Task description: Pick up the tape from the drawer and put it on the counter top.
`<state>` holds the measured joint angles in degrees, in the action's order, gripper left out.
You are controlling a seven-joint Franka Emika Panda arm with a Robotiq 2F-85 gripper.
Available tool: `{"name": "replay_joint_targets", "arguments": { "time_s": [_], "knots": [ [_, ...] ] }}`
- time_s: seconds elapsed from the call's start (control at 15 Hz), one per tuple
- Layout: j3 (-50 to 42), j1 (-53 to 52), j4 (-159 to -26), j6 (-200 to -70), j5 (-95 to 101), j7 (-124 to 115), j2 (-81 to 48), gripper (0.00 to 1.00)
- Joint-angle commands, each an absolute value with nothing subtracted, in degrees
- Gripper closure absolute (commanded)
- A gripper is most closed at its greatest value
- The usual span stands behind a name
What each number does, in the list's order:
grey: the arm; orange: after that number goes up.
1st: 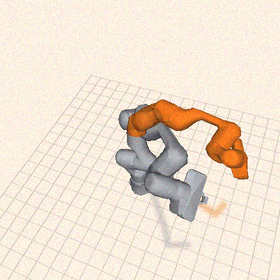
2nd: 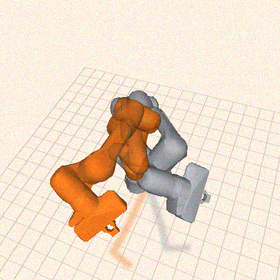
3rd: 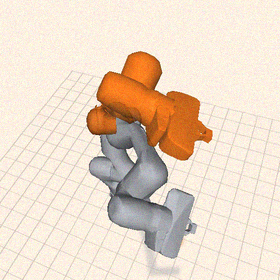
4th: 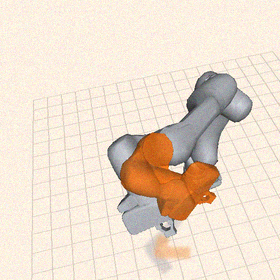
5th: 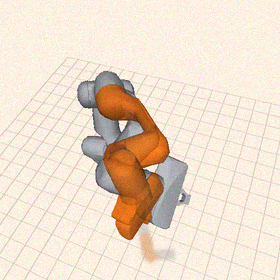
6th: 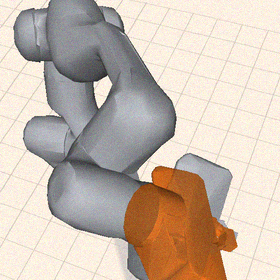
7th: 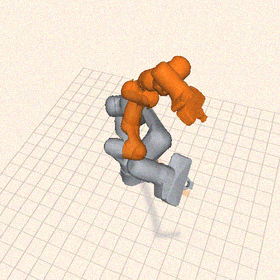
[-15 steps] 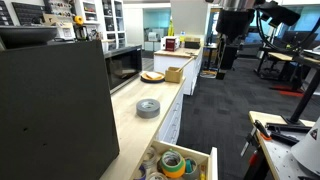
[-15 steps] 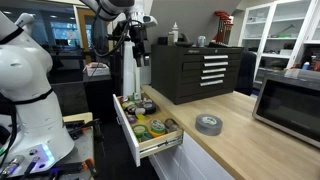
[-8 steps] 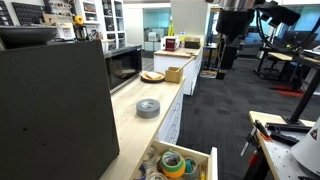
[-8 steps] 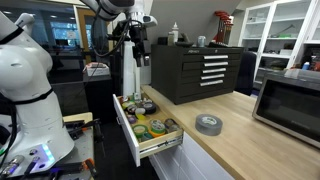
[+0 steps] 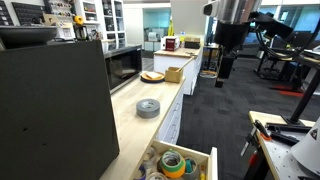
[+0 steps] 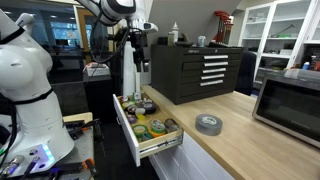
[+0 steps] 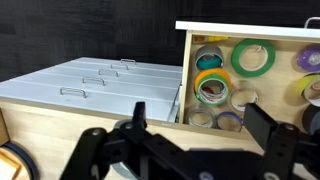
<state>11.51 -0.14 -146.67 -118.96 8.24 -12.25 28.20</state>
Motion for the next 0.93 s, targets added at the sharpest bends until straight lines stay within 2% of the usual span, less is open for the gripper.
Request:
{"name": "replay_joint_targets", "arguments": {
  "time_s": [0.0,0.6,0.87],
  "knots": [
    [10.81,-1.20,-148.77,-126.08,8.39,-13.67,23.00,0.00],
    [9.94,-3.52,-146.61,-147.98,6.72,-8.79,3.39,0.00],
    [9.61,-3.98,-146.90,-148.41,7.24,-9.44,2.60,0.00]
  ]
}}
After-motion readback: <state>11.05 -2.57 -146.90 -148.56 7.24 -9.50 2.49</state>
